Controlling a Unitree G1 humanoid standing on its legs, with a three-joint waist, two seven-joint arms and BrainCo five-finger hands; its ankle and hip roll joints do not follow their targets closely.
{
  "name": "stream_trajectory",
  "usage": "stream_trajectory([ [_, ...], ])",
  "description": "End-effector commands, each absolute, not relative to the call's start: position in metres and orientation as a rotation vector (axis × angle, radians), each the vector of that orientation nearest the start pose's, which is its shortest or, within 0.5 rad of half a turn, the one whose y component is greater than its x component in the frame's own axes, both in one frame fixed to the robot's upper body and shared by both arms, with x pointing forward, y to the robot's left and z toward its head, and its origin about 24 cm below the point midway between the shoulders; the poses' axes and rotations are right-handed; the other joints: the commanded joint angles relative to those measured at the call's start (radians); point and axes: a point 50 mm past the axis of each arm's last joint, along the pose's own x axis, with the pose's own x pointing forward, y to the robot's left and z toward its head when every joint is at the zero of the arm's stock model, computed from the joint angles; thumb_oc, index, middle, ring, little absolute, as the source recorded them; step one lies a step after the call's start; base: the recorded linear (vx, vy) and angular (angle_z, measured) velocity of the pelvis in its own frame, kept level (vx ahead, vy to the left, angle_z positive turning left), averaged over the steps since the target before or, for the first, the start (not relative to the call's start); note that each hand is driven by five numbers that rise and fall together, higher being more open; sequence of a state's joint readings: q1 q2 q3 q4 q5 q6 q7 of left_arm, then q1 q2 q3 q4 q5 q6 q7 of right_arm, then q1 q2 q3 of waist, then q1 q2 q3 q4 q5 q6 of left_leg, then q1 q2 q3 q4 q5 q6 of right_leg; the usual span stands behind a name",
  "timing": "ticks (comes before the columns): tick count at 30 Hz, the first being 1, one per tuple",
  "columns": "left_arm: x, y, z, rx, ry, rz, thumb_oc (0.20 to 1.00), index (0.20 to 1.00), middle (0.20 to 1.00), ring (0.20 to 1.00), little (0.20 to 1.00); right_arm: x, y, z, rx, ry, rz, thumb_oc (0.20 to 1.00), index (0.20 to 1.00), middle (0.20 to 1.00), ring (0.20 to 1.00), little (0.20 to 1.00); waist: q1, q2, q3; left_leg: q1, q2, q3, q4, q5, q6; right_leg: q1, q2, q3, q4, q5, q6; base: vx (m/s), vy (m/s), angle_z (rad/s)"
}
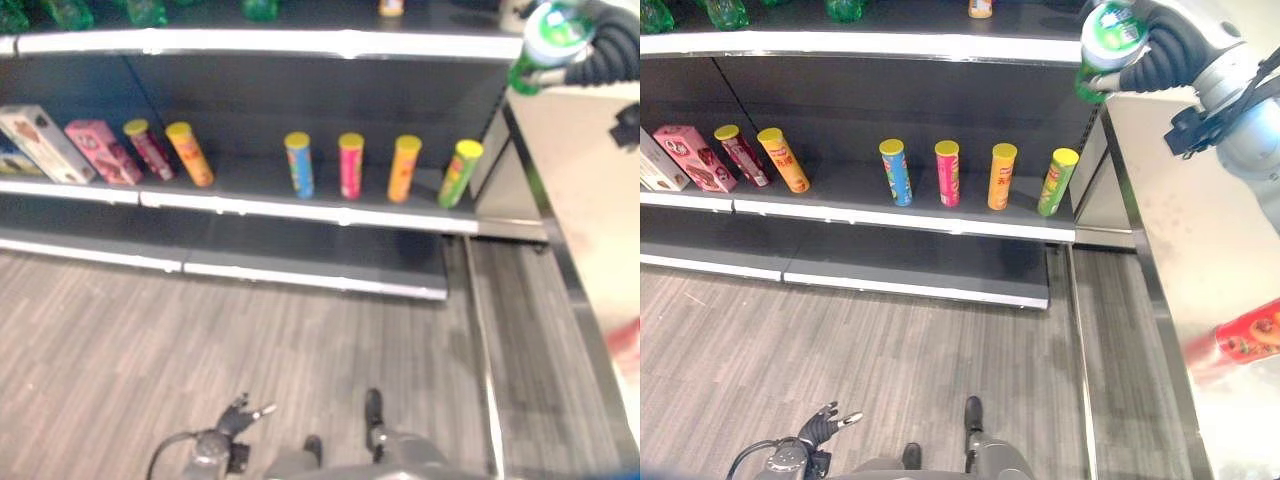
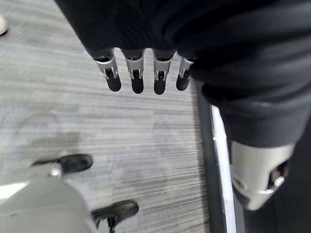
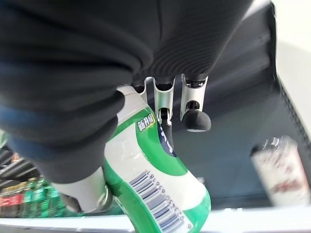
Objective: Put the goods on the table back onto the shelves and tidy them up.
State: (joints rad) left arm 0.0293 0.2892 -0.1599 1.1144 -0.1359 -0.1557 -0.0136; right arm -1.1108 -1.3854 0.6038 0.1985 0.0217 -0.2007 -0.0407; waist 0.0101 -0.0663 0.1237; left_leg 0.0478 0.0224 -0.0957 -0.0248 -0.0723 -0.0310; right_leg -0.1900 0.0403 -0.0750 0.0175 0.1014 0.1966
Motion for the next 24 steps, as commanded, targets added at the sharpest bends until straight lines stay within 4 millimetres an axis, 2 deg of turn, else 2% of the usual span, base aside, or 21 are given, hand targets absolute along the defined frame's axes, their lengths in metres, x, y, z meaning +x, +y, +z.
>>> stream_trajectory([
  [1,0.098,0.262,-0.144,0.294,1.030,0.066,1.000,1.000,1.000,1.000,1.000,0.295,-0.250,0.399,-1.410,-0.761,-0.139,0.200,0.200,0.200,0.200,0.200,0.058,-0.015,-0.067,0.198,-0.102,0.031,0.009,-0.111,-0.034,0.051,0.050,-0.002,-0.009,-0.061,0.009,0.44,-0.008,0.34],
  [2,0.096,0.261,-0.145,0.280,1.032,0.077,1.000,1.000,1.000,1.000,1.000,0.296,-0.249,0.401,-1.423,-0.757,-0.142,0.200,0.200,0.200,0.200,0.200,0.059,-0.008,-0.083,0.205,-0.089,0.036,0.035,-0.104,-0.052,0.064,0.048,-0.012,-0.009,-0.062,0.003,0.51,-0.016,0.36],
  [3,0.093,0.258,-0.146,0.278,1.040,0.061,1.000,1.000,1.000,1.000,1.000,0.298,-0.248,0.404,-1.451,-0.739,-0.140,0.200,0.200,0.200,0.200,0.200,0.054,0.004,-0.103,0.205,-0.060,0.051,0.109,-0.091,-0.097,0.083,0.045,-0.031,0.005,-0.089,-0.014,0.47,-0.018,0.46],
  [4,0.093,0.258,-0.147,0.269,1.041,0.064,1.000,1.000,1.000,1.000,1.000,0.299,-0.247,0.408,-1.458,-0.742,-0.144,0.200,0.200,0.200,0.200,0.200,0.056,0.007,-0.103,0.190,-0.055,0.059,0.173,-0.068,-0.126,0.096,0.045,-0.036,0.011,-0.100,-0.023,0.39,0.001,0.69],
  [5,0.094,0.257,-0.146,0.262,1.032,0.071,1.000,1.000,1.000,1.000,1.000,0.300,-0.244,0.412,-1.468,-0.743,-0.152,0.200,0.200,0.200,0.200,0.200,0.062,0.017,-0.089,0.141,-0.049,0.064,0.297,-0.029,-0.163,0.117,0.041,-0.045,0.022,-0.116,-0.032,0.16,0.014,0.87],
  [6,0.094,0.257,-0.146,0.260,1.032,0.070,1.000,1.000,1.000,1.000,1.000,0.300,-0.244,0.413,-1.470,-0.744,-0.152,0.200,0.200,0.200,0.200,0.200,0.059,0.015,-0.091,0.136,-0.053,0.062,0.296,-0.025,-0.163,0.113,0.036,-0.046,0.022,-0.114,-0.031,0.14,0.028,1.17],
  [8,0.094,0.256,-0.146,0.255,1.029,0.080,1.000,1.000,1.000,1.000,1.000,0.303,-0.237,0.419,-1.476,-0.758,-0.150,0.200,0.200,0.200,0.200,0.200,0.077,0.005,-0.067,0.046,-0.058,0.083,0.491,0.046,-0.200,0.152,0.017,-0.046,0.023,-0.137,-0.043,0.16,0.019,0.72],
  [9,0.094,0.255,-0.146,0.254,1.028,0.080,1.000,1.000,1.000,1.000,1.000,0.306,-0.234,0.421,-1.480,-0.758,-0.145,0.200,0.200,0.200,0.200,0.200,0.088,0.003,-0.058,0.003,-0.058,0.097,0.585,0.063,-0.202,0.168,0.012,-0.045,0.019,-0.149,-0.052,0.24,0.006,-0.01],
  [10,0.094,0.256,-0.146,0.267,1.030,0.085,1.000,1.000,1.000,1.000,1.000,0.315,-0.242,0.414,-1.482,-0.688,-0.154,0.200,0.200,0.200,0.200,0.200,0.119,-0.012,-0.038,-0.075,-0.031,0.145,0.664,0.067,-0.175,0.212,-0.005,-0.034,0.001,-0.175,-0.058,0.17,0.004,-0.28],
  [11,0.094,0.255,-0.146,0.265,1.030,0.084,1.000,1.000,1.000,1.000,1.000,0.316,-0.241,0.414,-1.484,-0.689,-0.153,0.200,0.200,0.200,0.200,0.200,0.122,-0.007,-0.037,-0.074,-0.027,0.148,0.668,0.063,-0.175,0.214,-0.001,-0.031,0.000,-0.175,-0.059,0.22,0.016,-0.36],
  [12,0.096,0.254,-0.146,0.255,1.024,0.083,1.000,1.000,1.000,1.000,1.000,0.318,-0.243,0.415,-1.499,-0.667,-0.161,0.200,0.200,0.200,0.200,0.200,0.131,-0.009,-0.033,-0.080,0.007,0.166,0.622,0.051,-0.158,0.231,-0.008,-0.027,-0.005,-0.187,-0.058,0.21,0.055,-0.12],
  [14,0.098,0.253,-0.146,0.255,1.016,0.069,1.000,1.000,1.000,1.000,1.000,0.321,-0.246,0.420,-1.488,-0.648,-0.182,0.200,0.200,0.200,0.200,0.200,0.146,-0.025,-0.030,-0.095,0.071,0.199,0.465,-0.013,-0.123,0.263,-0.032,-0.028,-0.024,-0.212,-0.042,0.29,0.103,0.15],
  [15,0.100,0.254,-0.145,0.259,1.009,0.062,1.000,1.000,1.000,1.000,1.000,0.321,-0.248,0.423,-1.487,-0.645,-0.199,0.200,0.200,0.200,0.200,0.200,0.153,-0.027,-0.027,-0.116,0.101,0.202,0.349,-0.013,-0.129,0.269,-0.045,-0.027,-0.028,-0.223,-0.036,0.28,0.186,-0.16],
  [17,0.103,0.256,-0.143,0.268,0.998,0.058,1.000,1.000,1.000,1.000,1.000,0.324,-0.251,0.419,-1.480,-0.635,-0.206,0.200,0.200,0.200,0.200,0.200,0.168,-0.010,-0.037,-0.146,0.161,0.177,0.107,0.093,-0.156,0.285,-0.044,-0.016,-0.043,-0.242,-0.027,0.30,0.258,-0.26],
  [18,0.104,0.259,-0.142,0.276,0.996,0.067,1.000,1.000,1.000,1.000,1.000,0.325,-0.253,0.416,-1.490,-0.622,-0.213,0.200,0.200,0.200,0.200,0.200,0.180,-0.003,-0.038,-0.161,0.181,0.143,0.032,0.147,-0.174,0.301,-0.044,-0.008,-0.051,-0.251,-0.024,0.31,0.286,0.16],
  [19,0.103,0.260,-0.142,0.284,0.995,0.069,1.000,1.000,1.000,1.000,1.000,0.326,-0.254,0.419,-1.506,-0.621,-0.228,0.200,0.200,0.200,0.200,0.200,0.185,-0.003,-0.045,-0.175,0.193,0.105,-0.031,0.168,-0.191,0.312,-0.052,0.010,-0.055,-0.260,-0.018,0.31,0.320,0.10],
  [20,0.103,0.262,-0.141,0.305,0.990,0.078,1.000,1.000,1.000,1.000,1.000,0.329,-0.259,0.412,-1.516,-0.598,-0.235,0.200,0.200,0.200,0.200,0.200,0.191,-0.003,-0.044,-0.204,0.208,0.075,-0.046,0.177,-0.206,0.334,-0.064,0.024,-0.061,-0.280,-0.006,0.35,0.366,-0.27],
  [21,0.099,0.264,-0.142,0.297,1.004,0.082,1.000,1.000,1.000,1.000,1.000,0.330,-0.251,0.418,-1.530,-0.600,-0.228,0.200,0.200,0.200,0.200,0.200,0.191,0.000,-0.054,-0.193,0.208,0.058,-0.049,0.173,-0.207,0.337,-0.072,0.059,-0.054,-0.279,0.003,0.38,0.541,-0.85],
  [22,0.097,0.267,-0.141,0.304,1.004,0.091,1.000,1.000,1.000,1.000,1.000,0.329,-0.246,0.427,-1.537,-0.626,-0.243,0.200,0.200,0.200,0.200,0.200,0.190,0.007,-0.067,-0.173,0.204,0.105,-0.040,0.163,-0.206,0.347,-0.115,0.082,-0.072,-0.269,0.024,0.32,0.584,-1.01],
  [23,0.100,0.268,-0.140,0.300,0.995,0.103,1.000,1.000,1.000,1.000,1.000,0.329,-0.242,0.427,-1.533,-0.646,-0.236,0.200,0.200,0.200,0.200,0.200,0.195,0.013,-0.065,-0.169,0.194,0.140,-0.019,0.153,-0.197,0.344,-0.145,0.086,-0.077,-0.259,0.035,0.21,0.460,-1.07],
  [24,0.099,0.268,-0.140,0.302,0.995,0.103,1.000,1.000,1.000,1.000,1.000,0.329,-0.242,0.426,-1.532,-0.645,-0.236,0.200,0.200,0.200,0.200,0.200,0.198,0.010,-0.064,-0.167,0.193,0.144,-0.017,0.151,-0.196,0.345,-0.147,0.089,-0.077,-0.259,0.036,0.08,0.306,-1.23],
])
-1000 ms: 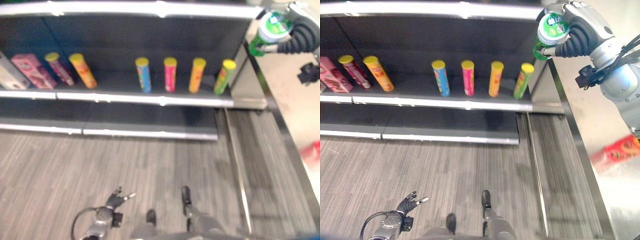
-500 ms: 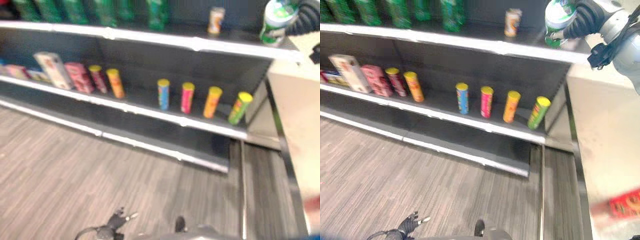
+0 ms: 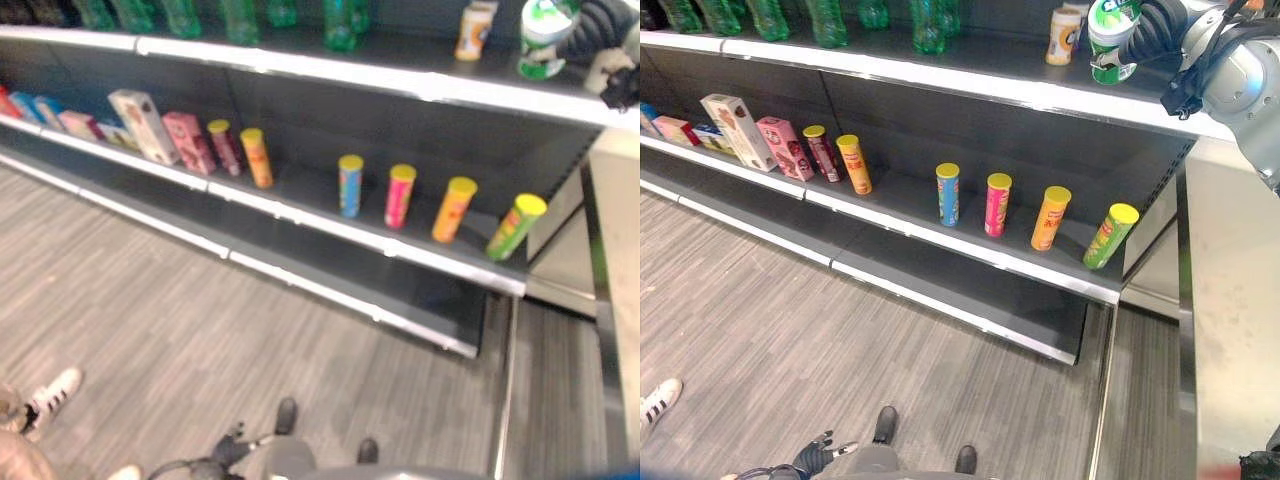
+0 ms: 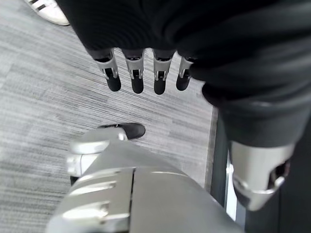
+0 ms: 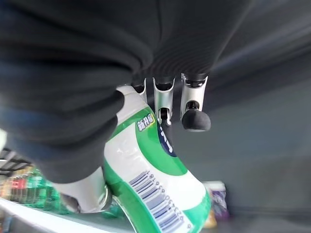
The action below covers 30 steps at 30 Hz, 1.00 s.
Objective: Put the goods on the table back onto the shelves and tidy them up.
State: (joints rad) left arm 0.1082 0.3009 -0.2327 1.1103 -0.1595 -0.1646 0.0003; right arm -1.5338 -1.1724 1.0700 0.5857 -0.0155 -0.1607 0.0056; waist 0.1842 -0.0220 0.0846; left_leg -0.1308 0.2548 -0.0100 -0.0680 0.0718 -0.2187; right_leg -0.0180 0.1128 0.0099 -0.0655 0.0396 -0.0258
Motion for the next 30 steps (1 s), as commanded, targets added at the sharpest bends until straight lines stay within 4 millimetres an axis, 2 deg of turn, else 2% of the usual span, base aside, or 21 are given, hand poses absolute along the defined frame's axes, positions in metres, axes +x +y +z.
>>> stream_trajectory([
  [1,0.101,0.273,-0.138,0.298,0.989,0.128,1.000,1.000,1.000,1.000,1.000,0.330,-0.238,0.426,-1.517,-0.660,-0.226,0.200,0.200,0.200,0.200,0.200,0.028,-0.035,-0.027,0.017,-0.050,0.076,0.030,-0.002,-0.002,0.157,-0.249,0.004,0.009,-0.176,0.268,0.06,0.338,-1.27],
  [2,0.109,0.283,-0.133,0.311,0.960,0.167,1.000,1.000,1.000,1.000,1.000,0.333,-0.234,0.422,-1.489,-0.673,-0.219,0.200,0.200,0.200,0.200,0.200,0.035,-0.055,-0.029,0.023,-0.067,0.110,0.038,-0.025,0.013,0.121,-0.291,0.014,0.012,-0.132,0.288,0.06,0.336,-1.32],
  [4,0.113,0.287,-0.129,0.319,0.941,0.179,1.000,1.000,1.000,1.000,1.000,0.335,-0.234,0.421,-1.488,-0.668,-0.216,0.200,0.200,0.200,0.200,0.200,0.036,-0.061,-0.029,0.027,-0.069,0.128,0.041,-0.036,0.018,0.103,-0.302,0.015,0.016,-0.112,0.288,0.05,0.236,-0.96],
  [7,0.116,0.302,-0.122,0.338,0.923,0.235,1.000,1.000,1.000,1.000,1.000,0.340,-0.227,0.417,-1.448,-0.686,-0.202,0.200,0.200,0.200,0.200,0.200,0.038,-0.084,-0.024,0.042,-0.083,0.172,0.047,-0.067,0.045,0.050,-0.327,0.033,0.030,-0.029,0.288,0.04,0.266,-0.62],
  [10,0.114,0.308,-0.121,0.361,0.936,0.248,1.000,1.000,1.000,1.000,1.000,0.342,-0.219,0.418,-1.433,-0.701,-0.189,0.200,0.200,0.200,0.200,0.200,0.035,-0.093,-0.014,0.051,-0.093,0.191,0.048,-0.076,0.060,0.023,-0.321,0.029,0.045,0.021,0.288,0.00,0.132,-0.28],
  [12,0.113,0.308,-0.121,0.374,0.948,0.233,1.000,1.000,1.000,1.000,1.000,0.342,-0.218,0.422,-1.431,-0.695,-0.189,0.200,0.200,0.200,0.200,0.200,0.033,-0.105,-0.013,0.063,-0.106,0.197,0.037,-0.080,0.070,0.022,-0.289,0.033,0.046,0.004,0.288,0.02,0.125,0.01],
  [13,0.113,0.308,-0.121,0.374,0.948,0.233,1.000,1.000,1.000,1.000,1.000,0.342,-0.218,0.422,-1.432,-0.695,-0.189,0.200,0.200,0.200,0.200,0.200,0.033,-0.105,-0.012,0.064,-0.106,0.197,0.037,-0.080,0.070,0.023,-0.289,0.033,0.046,0.004,0.288,0.02,0.089,0.03],
  [14,0.113,0.306,-0.122,0.376,0.952,0.225,1.000,1.000,1.000,1.000,1.000,0.343,-0.217,0.422,-1.425,-0.695,-0.186,0.200,0.200,0.200,0.200,0.200,0.031,-0.110,-0.014,0.068,-0.113,0.201,0.033,-0.078,0.073,0.020,-0.265,0.035,0.044,-0.005,0.288,0.02,0.143,-0.07],
  [15,0.115,0.303,-0.123,0.379,0.951,0.203,1.000,1.000,1.000,1.000,1.000,0.345,-0.212,0.425,-1.400,-0.703,-0.174,0.200,0.200,0.200,0.200,0.200,0.028,-0.122,-0.020,0.077,-0.134,0.206,0.008,-0.075,0.081,0.017,-0.202,0.046,0.029,-0.041,0.288,0.02,0.200,-0.20],
  [16,0.117,0.300,-0.124,0.378,0.951,0.187,1.000,1.000,1.000,1.000,1.000,0.346,-0.211,0.426,-1.389,-0.703,-0.170,0.200,0.200,0.200,0.200,0.200,0.022,-0.124,-0.019,0.082,-0.146,0.207,-0.001,-0.075,0.088,0.012,-0.173,0.049,0.024,-0.063,0.288,0.02,0.160,-0.21],
  [17,0.117,0.299,-0.124,0.378,0.951,0.187,1.000,1.000,1.000,1.000,1.000,0.346,-0.211,0.426,-1.390,-0.703,-0.170,0.200,0.200,0.200,0.200,0.200,0.022,-0.124,-0.019,0.084,-0.146,0.206,-0.002,-0.075,0.088,0.013,-0.173,0.049,0.025,-0.064,0.288,-0.01,0.081,-0.17],
  [18,0.118,0.300,-0.125,0.408,0.960,0.184,1.000,1.000,1.000,1.000,1.000,0.349,-0.224,0.418,-1.380,-0.672,-0.195,0.200,0.200,0.200,0.200,0.200,0.026,-0.123,-0.015,0.089,-0.161,0.203,-0.008,-0.086,0.103,0.014,-0.150,0.039,0.022,-0.091,0.281,0.00,0.036,-0.04],
  [19,0.119,0.301,-0.124,0.409,0.956,0.169,1.000,1.000,1.000,1.000,1.000,0.347,-0.219,0.424,-1.400,-0.671,-0.191,0.200,0.200,0.200,0.200,0.200,0.020,-0.126,-0.011,0.090,-0.170,0.195,-0.007,-0.081,0.098,0.016,-0.131,0.043,0.027,-0.103,0.276,0.06,0.041,0.05],
  [20,0.122,0.294,-0.126,0.392,0.955,0.154,1.000,1.000,1.000,1.000,1.000,0.345,-0.206,0.434,-1.385,-0.707,-0.165,0.200,0.200,0.200,0.200,0.200,0.015,-0.126,-0.004,0.112,-0.177,0.181,-0.013,-0.082,0.090,0.015,-0.105,0.038,0.033,-0.098,0.266,0.08,0.017,0.12],
  [23,0.124,0.282,-0.130,0.365,0.949,0.130,1.000,1.000,1.000,1.000,1.000,0.349,-0.202,0.429,-1.375,-0.704,-0.134,0.200,0.200,0.200,0.200,0.200,0.012,-0.116,-0.005,0.139,-0.183,0.183,-0.016,-0.084,0.088,0.029,-0.093,0.009,0.019,-0.091,0.257,0.12,0.022,0.20],
  [30,0.128,0.272,-0.133,0.360,0.947,0.105,1.000,1.000,1.000,1.000,1.000,0.350,-0.193,0.427,-1.346,-0.721,-0.099,0.200,0.200,0.200,0.200,0.200,0.012,-0.109,-0.005,0.151,-0.181,0.174,-0.015,-0.083,0.090,0.057,-0.093,-0.022,0.015,-0.102,0.243,0.04,-0.022,0.15],
])
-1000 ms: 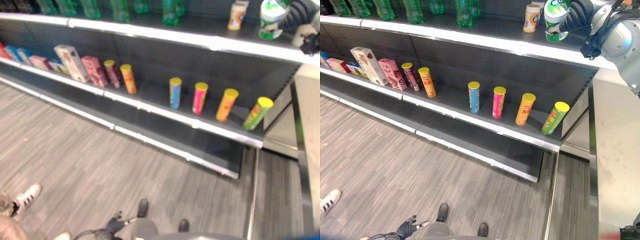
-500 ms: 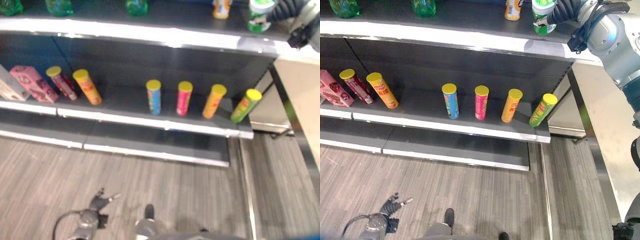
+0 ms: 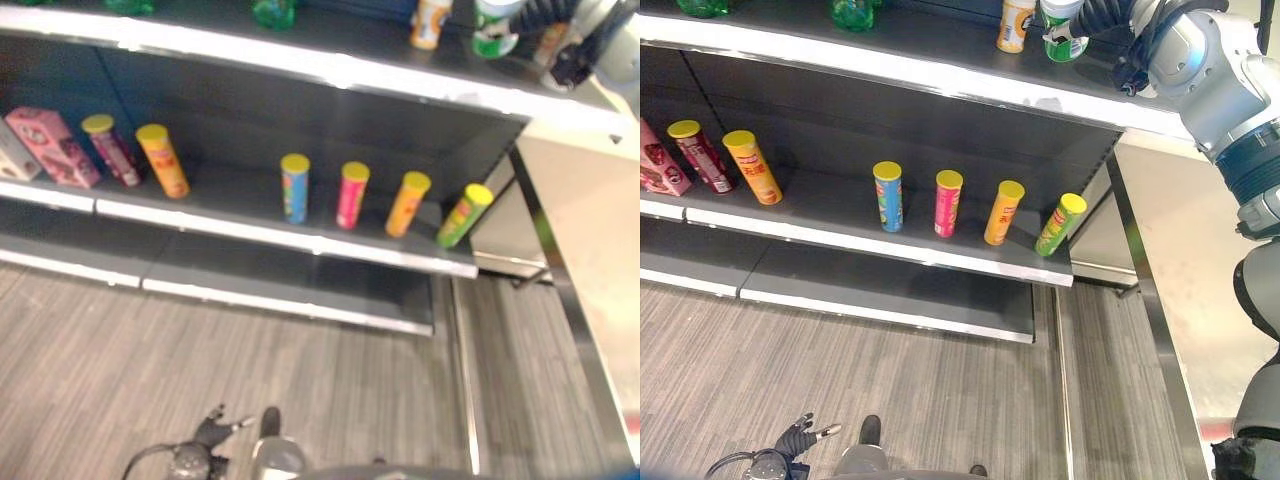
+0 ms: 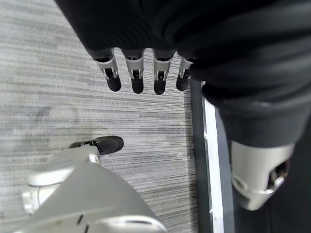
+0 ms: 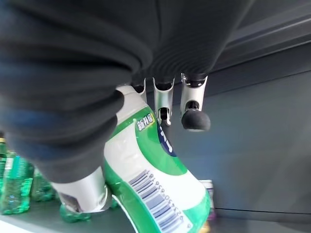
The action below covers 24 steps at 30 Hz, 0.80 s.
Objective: Put the goods on the table back onto the shelves and tidy them up.
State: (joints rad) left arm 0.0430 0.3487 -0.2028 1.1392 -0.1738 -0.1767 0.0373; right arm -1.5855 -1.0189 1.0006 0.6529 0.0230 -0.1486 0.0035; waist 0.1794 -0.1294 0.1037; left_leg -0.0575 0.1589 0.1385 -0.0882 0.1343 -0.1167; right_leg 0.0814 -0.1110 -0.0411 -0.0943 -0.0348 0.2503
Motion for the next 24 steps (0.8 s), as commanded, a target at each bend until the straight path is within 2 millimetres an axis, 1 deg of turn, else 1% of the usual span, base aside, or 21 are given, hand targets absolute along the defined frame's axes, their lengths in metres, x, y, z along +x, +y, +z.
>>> stream_trajectory([
  [1,0.125,0.270,-0.135,0.361,0.960,0.104,1.000,1.000,1.000,1.000,1.000,0.352,-0.191,0.423,-1.310,-0.727,-0.077,0.200,0.200,0.200,0.200,0.200,0.021,0.003,-0.028,0.083,-0.084,0.026,0.006,-0.147,-0.011,-0.030,0.128,0.021,0.039,-0.034,-0.036,0.02,-0.009,0.08],
  [5,0.117,0.270,-0.138,0.358,0.992,0.109,1.000,1.000,1.000,1.000,1.000,0.355,-0.186,0.416,-1.254,-0.732,-0.048,0.200,0.200,0.200,0.200,0.200,0.031,0.012,-0.037,0.092,-0.086,0.024,0.009,-0.149,-0.011,-0.003,0.123,0.004,0.026,-0.044,-0.040,0.05,-0.015,0.07],
  [9,0.115,0.271,-0.139,0.363,1.001,0.110,1.000,1.000,1.000,1.000,1.000,0.358,-0.186,0.414,-1.231,-0.725,-0.040,0.200,0.200,0.200,0.200,0.200,0.036,0.017,-0.044,0.096,-0.089,0.020,0.008,-0.148,-0.012,0.009,0.120,-0.004,0.024,-0.051,-0.042,0.02,-0.011,0.11],
  [10,0.117,0.270,-0.138,0.358,0.993,0.112,1.000,1.000,1.000,1.000,1.000,0.360,-0.191,0.412,-1.209,-0.710,-0.053,0.200,0.200,0.200,0.200,0.200,0.038,0.021,-0.046,0.097,-0.090,0.017,0.007,-0.146,-0.012,0.014,0.117,-0.010,0.024,-0.054,-0.043,0.02,-0.016,0.10],
  [12,0.118,0.270,-0.138,0.357,0.989,0.113,1.000,1.000,1.000,1.000,1.000,0.360,-0.193,0.411,-1.207,-0.704,-0.059,0.200,0.200,0.200,0.200,0.200,0.039,0.023,-0.046,0.096,-0.091,0.015,0.009,-0.147,-0.013,0.015,0.116,-0.011,0.027,-0.056,-0.042,0.02,-0.012,0.12],
  [13,0.104,0.256,-0.146,0.313,1.036,0.083,1.000,1.000,1.000,1.000,1.000,0.307,-0.343,0.340,-1.036,-0.398,-0.279,0.200,0.200,0.200,0.200,0.200,-0.062,0.065,-0.003,0.065,0.003,0.034,0.061,-0.133,-0.045,-0.047,0.061,-0.073,0.151,-0.106,-0.074,0.04,0.029,0.12],
  [14,0.112,0.256,-0.143,0.318,1.004,0.081,1.000,1.000,1.000,1.000,1.000,0.307,-0.343,0.341,-1.062,-0.394,-0.289,0.200,0.200,0.200,0.200,0.200,-0.067,0.066,-0.010,0.076,0.000,0.040,0.050,-0.132,-0.044,-0.046,0.057,-0.077,0.151,-0.104,-0.071,0.04,0.058,0.35],
  [16,0.119,0.255,-0.140,0.311,0.971,0.092,1.000,1.000,1.000,1.000,1.000,0.309,-0.337,0.344,-1.065,-0.421,-0.275,0.200,0.200,0.200,0.200,0.200,-0.070,0.067,-0.015,0.090,-0.004,0.045,0.038,-0.132,-0.041,-0.044,0.051,-0.075,0.152,-0.100,-0.068,0.03,0.049,0.44],
  [18,0.123,0.256,-0.139,0.306,0.957,0.098,1.000,1.000,1.000,1.000,1.000,0.309,-0.335,0.346,-1.067,-0.432,-0.271,0.200,0.200,0.200,0.200,0.200,-0.070,0.068,-0.016,0.097,-0.006,0.048,0.033,-0.132,-0.040,-0.043,0.048,-0.075,0.153,-0.098,-0.066,0.02,0.037,-0.01],
  [24,0.117,0.258,-0.140,0.310,0.976,0.106,1.000,1.000,1.000,1.000,1.000,0.311,-0.325,0.352,-1.076,-0.465,-0.245,0.200,0.200,0.200,0.200,0.200,-0.063,0.065,-0.025,0.119,-0.013,0.063,0.024,-0.139,-0.035,-0.041,0.037,-0.064,0.153,-0.091,-0.059,0.03,0.024,-0.26],
])
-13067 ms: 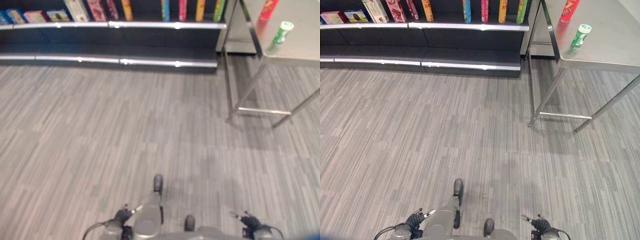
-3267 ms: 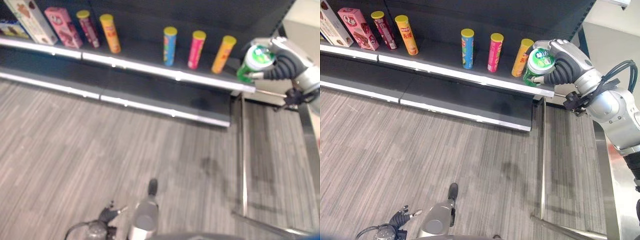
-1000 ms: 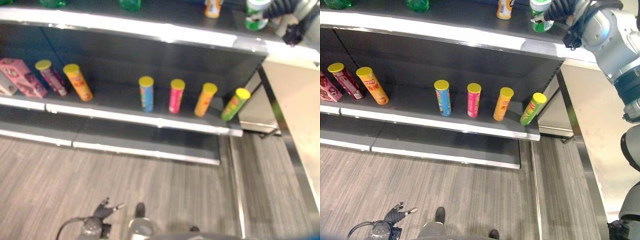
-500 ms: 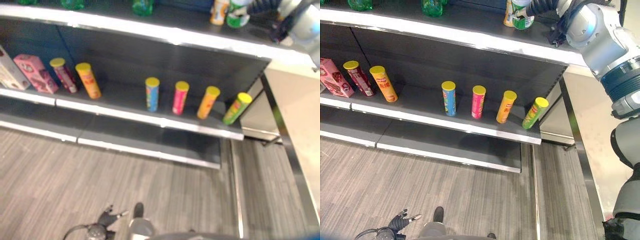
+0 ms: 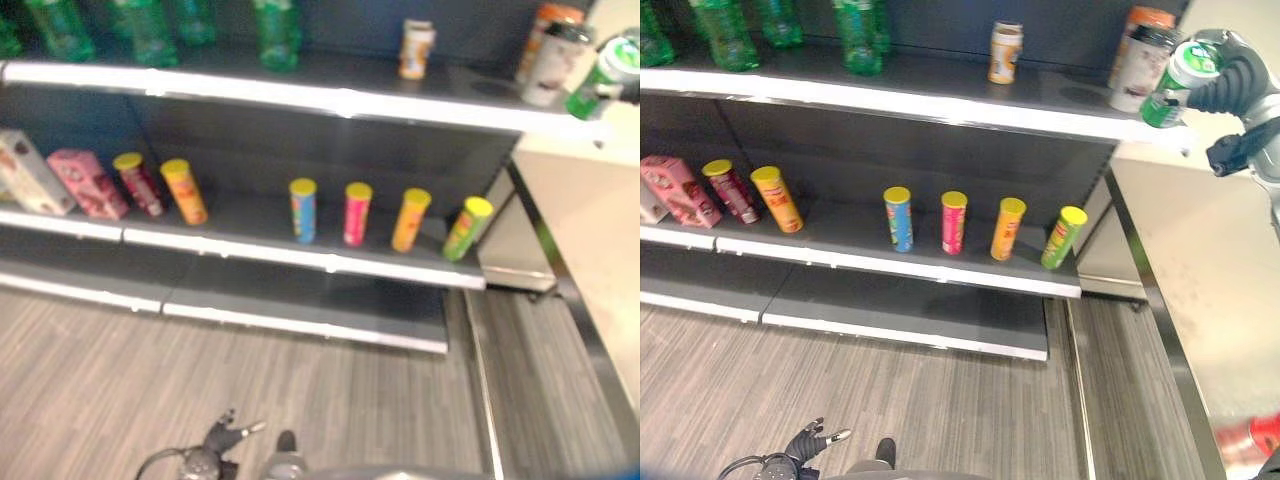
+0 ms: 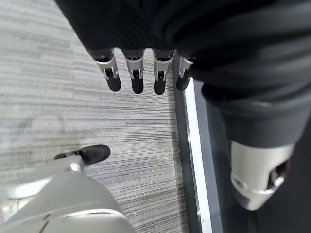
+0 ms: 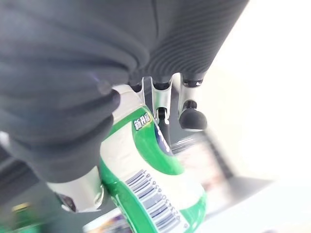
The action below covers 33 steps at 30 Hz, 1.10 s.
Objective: Put the goods on the table back onto the shelves and tidy them up.
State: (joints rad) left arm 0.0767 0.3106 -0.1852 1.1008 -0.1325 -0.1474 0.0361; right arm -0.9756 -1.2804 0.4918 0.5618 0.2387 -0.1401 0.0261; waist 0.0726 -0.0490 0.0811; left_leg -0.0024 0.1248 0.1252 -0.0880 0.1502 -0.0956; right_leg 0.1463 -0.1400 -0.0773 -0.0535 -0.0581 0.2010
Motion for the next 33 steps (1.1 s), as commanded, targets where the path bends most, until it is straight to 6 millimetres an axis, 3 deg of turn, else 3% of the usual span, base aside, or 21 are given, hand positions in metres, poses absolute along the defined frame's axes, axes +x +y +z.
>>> stream_trajectory([
  [1,0.115,0.258,-0.141,0.311,0.985,0.108,1.000,1.000,1.000,1.000,1.000,0.310,-0.324,0.353,-1.073,-0.472,-0.240,0.200,0.200,0.200,0.200,0.200,0.044,-0.017,-0.004,0.068,0.022,0.078,0.022,-0.156,-0.056,-0.106,0.066,-0.026,0.112,-0.067,-0.010,0.04,-0.001,-0.22],
  [6,0.103,0.255,-0.146,0.306,1.023,0.100,1.000,1.000,1.000,1.000,1.000,0.311,-0.314,0.358,-1.037,-0.521,-0.203,0.200,0.200,0.200,0.200,0.200,0.051,-0.018,-0.004,0.082,0.028,0.077,0.023,-0.158,-0.059,-0.098,0.072,-0.018,0.113,-0.075,-0.016,0.03,-0.024,-0.10],
  [14,0.100,0.257,-0.146,0.302,1.032,0.108,1.000,1.000,1.000,1.000,1.000,0.309,-0.300,0.367,-1.032,-0.581,-0.151,0.200,0.200,0.200,0.200,0.200,0.061,-0.021,-0.001,0.092,0.049,0.063,0.020,-0.150,-0.073,-0.091,0.091,-0.027,0.128,-0.096,-0.029,0.01,-0.049,0.05],
  [16,0.104,0.259,-0.144,0.295,1.013,0.119,1.000,1.000,1.000,1.000,1.000,0.308,-0.293,0.374,-1.047,-0.607,-0.131,0.200,0.200,0.200,0.200,0.200,0.065,-0.027,0.007,0.072,0.056,0.054,0.068,-0.167,-0.075,-0.098,0.093,-0.021,0.146,-0.108,-0.035,-0.02,-0.074,0.06],
  [19,0.119,0.262,-0.136,0.271,0.943,0.131,1.000,1.000,1.000,1.000,1.000,0.306,-0.283,0.393,-1.083,-0.661,-0.135,0.200,0.200,0.200,0.200,0.200,0.095,-0.048,0.064,-0.025,0.057,0.012,0.257,-0.184,-0.080,-0.105,0.088,-0.033,0.184,-0.134,-0.056,-0.03,-0.068,0.08],
  [23,0.121,0.262,-0.135,0.253,0.930,0.136,1.000,1.000,1.000,1.000,1.000,0.304,-0.287,0.395,-1.103,-0.644,-0.151,0.200,0.200,0.200,0.200,0.200,0.096,-0.052,0.068,-0.051,0.067,-0.021,0.244,-0.172,-0.079,-0.097,0.084,-0.042,0.181,-0.142,-0.049,0.13,0.040,0.22],
  [24,0.117,0.263,-0.136,0.263,0.938,0.130,1.000,1.000,1.000,1.000,1.000,0.301,-0.288,0.399,-1.121,-0.648,-0.160,0.200,0.200,0.200,0.200,0.200,0.109,-0.055,0.055,-0.122,0.112,-0.056,0.190,-0.110,-0.095,-0.074,0.073,-0.042,0.164,-0.153,-0.034,0.26,0.160,0.33],
  [27,0.113,0.266,-0.136,0.289,0.951,0.122,1.000,1.000,1.000,1.000,1.000,0.301,-0.289,0.404,-1.126,-0.658,-0.179,0.200,0.200,0.200,0.200,0.200,0.126,-0.057,0.042,-0.188,0.148,-0.112,0.078,-0.088,-0.129,-0.036,0.053,-0.021,0.158,-0.187,-0.021,0.30,0.206,0.26],
  [28,0.112,0.266,-0.136,0.288,0.951,0.122,1.000,1.000,1.000,1.000,1.000,0.301,-0.289,0.404,-1.126,-0.658,-0.179,0.200,0.200,0.200,0.200,0.200,0.126,-0.057,0.044,-0.183,0.146,-0.110,0.075,-0.087,-0.130,-0.033,0.051,-0.021,0.158,-0.188,-0.020,0.35,0.320,-0.17],
  [29,0.110,0.268,-0.137,0.304,0.960,0.116,1.000,1.000,1.000,1.000,1.000,0.302,-0.289,0.405,-1.132,-0.648,-0.182,0.200,0.200,0.200,0.200,0.200,0.135,-0.055,0.029,-0.204,0.166,-0.100,0.051,-0.066,-0.151,0.013,0.024,-0.009,0.146,-0.201,-0.003,0.37,0.381,-0.20],
  [31,0.106,0.269,-0.137,0.307,0.974,0.116,1.000,1.000,1.000,1.000,1.000,0.306,-0.282,0.407,-1.149,-0.652,-0.167,0.200,0.200,0.200,0.200,0.200,0.141,-0.046,0.010,-0.168,0.174,-0.089,0.022,-0.062,-0.152,0.027,0.008,0.017,0.153,-0.201,0.007,0.32,0.363,-0.13],
  [32,0.108,0.270,-0.137,0.313,0.967,0.117,1.000,1.000,1.000,1.000,1.000,0.307,-0.283,0.405,-1.160,-0.643,-0.171,0.200,0.200,0.200,0.200,0.200,0.141,-0.036,-0.001,-0.157,0.173,-0.080,0.027,-0.041,-0.152,0.042,-0.019,0.009,0.150,-0.190,0.023,0.28,0.465,-0.36],
  [33,0.112,0.274,-0.134,0.335,0.957,0.123,1.000,1.000,1.000,1.000,1.000,0.308,-0.274,0.407,-1.172,-0.665,-0.145,0.200,0.200,0.200,0.200,0.200,0.142,-0.032,-0.012,-0.155,0.149,-0.048,0.068,-0.038,-0.150,0.053,-0.075,0.004,0.136,-0.140,0.043,0.28,0.466,-0.31],
])
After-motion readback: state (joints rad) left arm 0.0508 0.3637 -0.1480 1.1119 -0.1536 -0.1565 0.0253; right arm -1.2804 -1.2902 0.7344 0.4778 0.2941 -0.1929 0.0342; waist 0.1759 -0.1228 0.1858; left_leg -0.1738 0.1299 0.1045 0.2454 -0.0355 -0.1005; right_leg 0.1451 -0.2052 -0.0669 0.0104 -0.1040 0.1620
